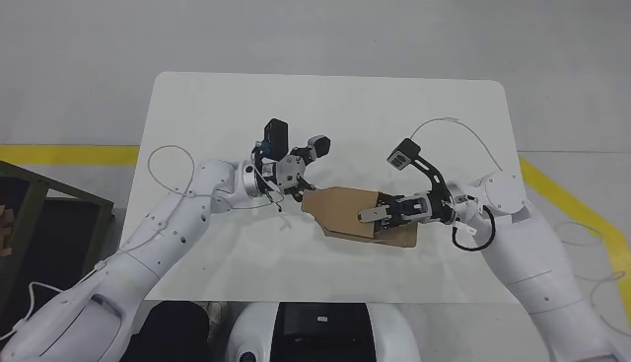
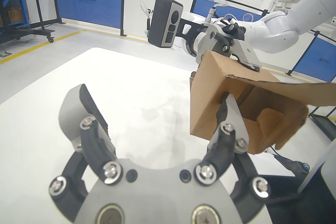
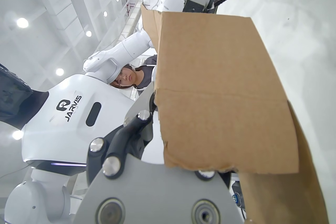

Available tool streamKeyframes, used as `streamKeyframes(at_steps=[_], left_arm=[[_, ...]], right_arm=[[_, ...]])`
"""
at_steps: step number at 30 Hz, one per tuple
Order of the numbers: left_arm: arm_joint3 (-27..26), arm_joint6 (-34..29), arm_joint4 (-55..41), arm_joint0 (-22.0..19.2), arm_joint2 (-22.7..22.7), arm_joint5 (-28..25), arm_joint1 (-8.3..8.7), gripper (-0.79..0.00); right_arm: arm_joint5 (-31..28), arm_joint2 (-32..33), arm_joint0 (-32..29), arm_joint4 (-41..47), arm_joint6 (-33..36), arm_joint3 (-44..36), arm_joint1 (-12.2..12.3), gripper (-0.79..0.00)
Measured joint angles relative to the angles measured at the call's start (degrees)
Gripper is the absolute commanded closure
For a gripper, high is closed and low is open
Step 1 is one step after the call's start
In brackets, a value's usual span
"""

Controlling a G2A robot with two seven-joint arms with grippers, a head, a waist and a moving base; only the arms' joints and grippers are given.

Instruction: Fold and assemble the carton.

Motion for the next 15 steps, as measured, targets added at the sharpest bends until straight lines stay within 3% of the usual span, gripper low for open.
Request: streamKeyframes(at_steps=[15], left_arm=[[-0.5,-1.1,1.6,1.5,-2.7,-0.5,-0.80,-0.785]], right_arm=[[0.1,-0.2,-0.2,0.3,-0.1,0.1,-0.1,0.000]])
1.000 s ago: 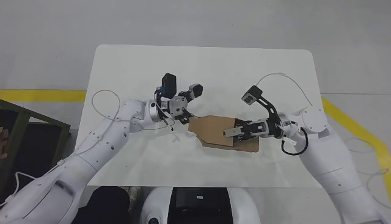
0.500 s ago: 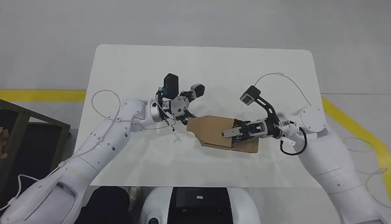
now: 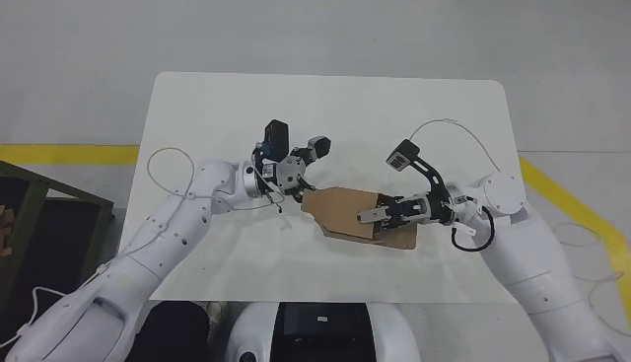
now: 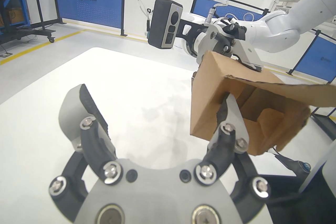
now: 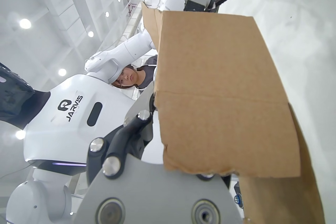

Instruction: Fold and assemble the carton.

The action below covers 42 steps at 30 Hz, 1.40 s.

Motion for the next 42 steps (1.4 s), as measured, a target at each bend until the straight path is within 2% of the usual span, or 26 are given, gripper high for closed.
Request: streamKeyframes(at_steps=[10,17,22,29,42], left_arm=[[-0.3,-0.9,2.2,0.9,-2.1,1.1,-0.10,-0.785],[0.0,0.3,0.6,3.8,-7.1,1.3,1.10,-0.785],[-2.5,-1.3,0.1,6.3,-9.8,0.6,1.94,-0.785],[-6.9,-5.3,0.4,7.3,-8.8,0.0,1.62,-0.785],[-6.6,-7.8,0.4,5.3,-7.3,0.3,-0.05,-0.785]], right_arm=[[-0.3,1.0,-0.1,0.4,-0.6,0.8,0.1,0.000],[-0.6,3.4,-0.4,0.3,-1.2,2.1,0.6,0.000],[-0.1,3.9,-0.7,-0.3,-1.9,2.0,0.7,0.000],[0.3,3.4,-0.7,-0.8,-3.1,1.8,0.6,0.000],[0.8,3.0,-1.9,-0.5,-3.5,-0.3,0.6,0.000]])
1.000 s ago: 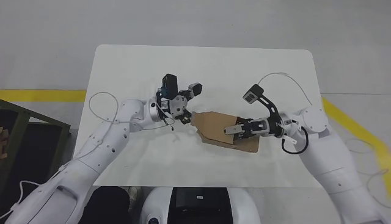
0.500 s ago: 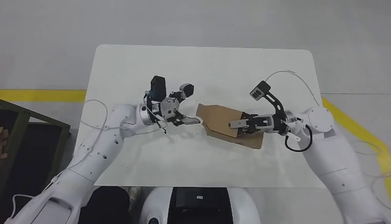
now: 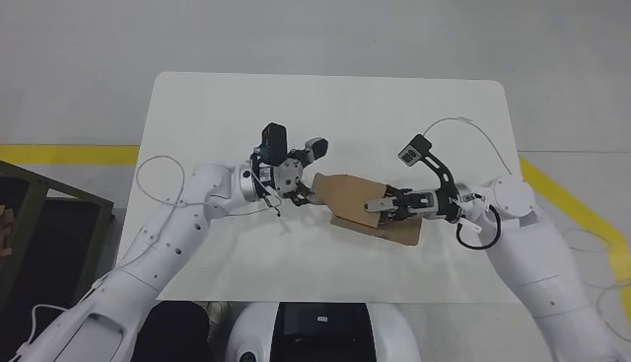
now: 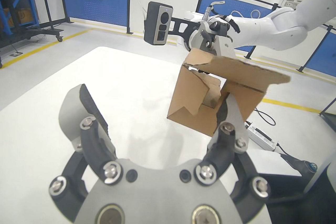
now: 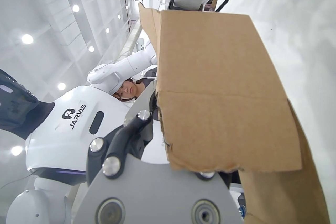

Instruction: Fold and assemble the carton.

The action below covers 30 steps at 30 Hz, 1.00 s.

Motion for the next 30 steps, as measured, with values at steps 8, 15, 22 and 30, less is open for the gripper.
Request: streamKeyframes(at_steps=[8,15,22,30], left_arm=[[-0.4,-0.7,1.6,-1.2,1.3,-0.3,-0.86,-0.785],[-0.2,-0.4,2.0,-1.2,1.3,-0.3,-1.09,-0.785],[0.8,0.8,1.6,-0.3,-0.9,-0.3,-0.71,-0.785],[-0.1,0.6,0.6,3.5,-5.9,-0.3,1.39,-0.785]], right_arm=[[-0.3,0.3,0.2,-0.1,-0.4,0.6,0.0,0.000],[-0.3,0.7,0.0,-0.1,-0.4,0.7,0.1,0.000],[-0.3,1.4,0.2,-0.5,-0.8,1.2,0.2,0.000],[0.1,2.4,0.2,-4.3,-2.0,2.5,0.7,0.000]])
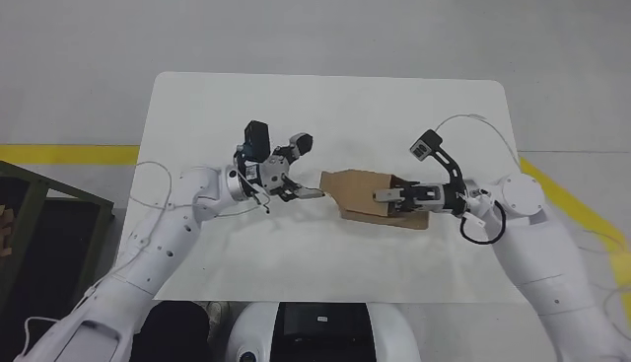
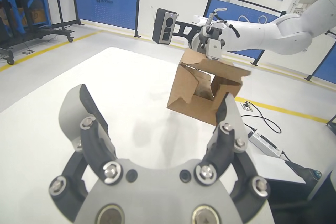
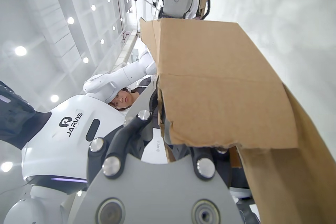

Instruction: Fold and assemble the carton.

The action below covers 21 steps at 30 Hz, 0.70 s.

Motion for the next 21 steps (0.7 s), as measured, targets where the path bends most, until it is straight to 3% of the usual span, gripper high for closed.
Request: streamKeyframes(at_steps=[10,21], left_arm=[[-6.0,-1.3,1.1,2.1,-4.9,0.0,2.56,-0.785],[-5.6,-6.8,2.6,-0.5,-1.5,0.4,1.58,-0.785]], right_arm=[[2.3,-0.7,-0.6,-5.6,-1.4,-0.5,0.4,0.000],[2.6,-1.1,-0.8,-5.6,-1.1,-3.3,0.5,0.000]])
